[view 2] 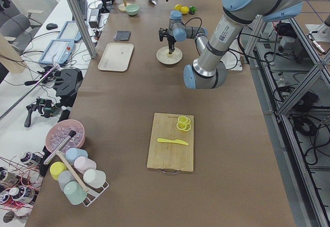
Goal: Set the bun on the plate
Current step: 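Carry the white bun with the left gripper and lower it onto the plate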
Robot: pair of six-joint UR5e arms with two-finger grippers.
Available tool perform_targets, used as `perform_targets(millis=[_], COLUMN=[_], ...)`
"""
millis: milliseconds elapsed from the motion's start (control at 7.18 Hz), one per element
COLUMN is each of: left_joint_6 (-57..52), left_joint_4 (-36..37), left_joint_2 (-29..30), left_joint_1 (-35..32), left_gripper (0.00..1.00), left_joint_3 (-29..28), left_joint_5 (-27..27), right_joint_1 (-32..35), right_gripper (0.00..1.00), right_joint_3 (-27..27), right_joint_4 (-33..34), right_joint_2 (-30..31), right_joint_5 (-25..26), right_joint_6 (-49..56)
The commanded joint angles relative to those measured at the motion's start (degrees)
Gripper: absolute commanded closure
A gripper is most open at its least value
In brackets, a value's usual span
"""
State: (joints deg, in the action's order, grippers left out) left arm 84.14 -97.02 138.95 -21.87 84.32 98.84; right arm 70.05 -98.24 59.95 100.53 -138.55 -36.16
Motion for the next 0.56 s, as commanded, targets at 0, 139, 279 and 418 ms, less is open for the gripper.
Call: perform_targets(millis=[0, 139, 279, 418], left_joint_6=[-1.0, -1.7, -3.36, -4.68], left_joint_4=[-0.18, -0.18, 0.08, 0.52], left_joint_2=[-0.7, -0.87, -0.96, -3.05], left_joint_1=[-0.01, -0.18, -0.88, -2.46], left_gripper=[0.31, 0.02, 0.02, 0.02], left_joint_3=[-0.21, 0.14, 1.1, 4.41], left_joint_5=[-0.31, -0.31, -0.14, 0.39], right_joint_1=[0.52, 0.96, 1.4, 1.75], right_gripper=[0.0, 0.0, 0.0, 0.0], right_joint_3=[0.15, 0.24, 0.33, 0.41], right_joint_4=[0.0, 0.08, 0.08, 0.17], right_joint_2=[0.19, 0.28, 0.28, 0.28], right_joint_5=[0.12, 0.21, 0.29, 0.29], right_joint_6=[0.12, 0.56, 1.34, 1.53])
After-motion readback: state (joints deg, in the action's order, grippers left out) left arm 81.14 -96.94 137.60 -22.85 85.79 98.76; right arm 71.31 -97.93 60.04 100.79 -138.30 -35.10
